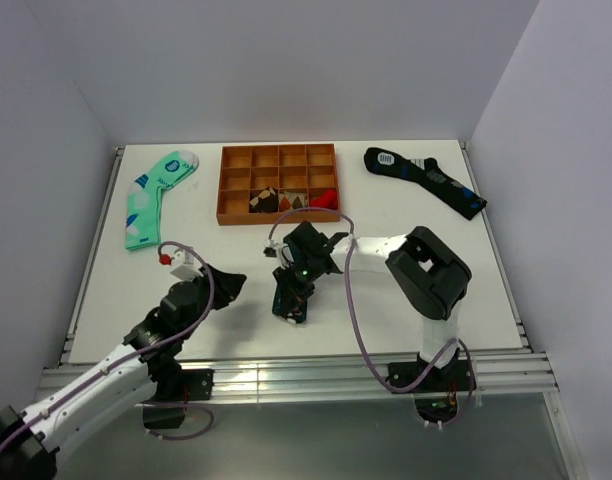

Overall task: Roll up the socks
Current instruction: Roll the sock at the center of the board.

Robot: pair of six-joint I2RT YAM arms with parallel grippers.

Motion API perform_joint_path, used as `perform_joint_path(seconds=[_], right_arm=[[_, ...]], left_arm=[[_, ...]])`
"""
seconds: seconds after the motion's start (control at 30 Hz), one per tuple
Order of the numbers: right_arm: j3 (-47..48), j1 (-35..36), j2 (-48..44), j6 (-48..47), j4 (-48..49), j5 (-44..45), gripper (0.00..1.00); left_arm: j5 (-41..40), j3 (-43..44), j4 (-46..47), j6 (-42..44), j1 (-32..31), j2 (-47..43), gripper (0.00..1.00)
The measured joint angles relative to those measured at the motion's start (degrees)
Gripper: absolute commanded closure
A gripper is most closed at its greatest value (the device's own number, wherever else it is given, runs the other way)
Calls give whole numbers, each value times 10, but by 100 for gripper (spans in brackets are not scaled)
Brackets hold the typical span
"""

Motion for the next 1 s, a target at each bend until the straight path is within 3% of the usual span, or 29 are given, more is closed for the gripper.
perform_joint_path(seconds=[0.3,0.4,0.73,1.0], right_arm=[[50,-8,65,1,-43,-56,87],[52,-17,79,10,-47,-82,88],[52,-38,91,26,-53,-110,86],[53,-39,91,26,-64,-109,86]], left_arm=[[-138,1,102,36,-196,165,59],[-167,1,131,51,-228,206,59],[-186,-2,202,97,-257,229,64],[-186,-12,224,106,-272,271,60]])
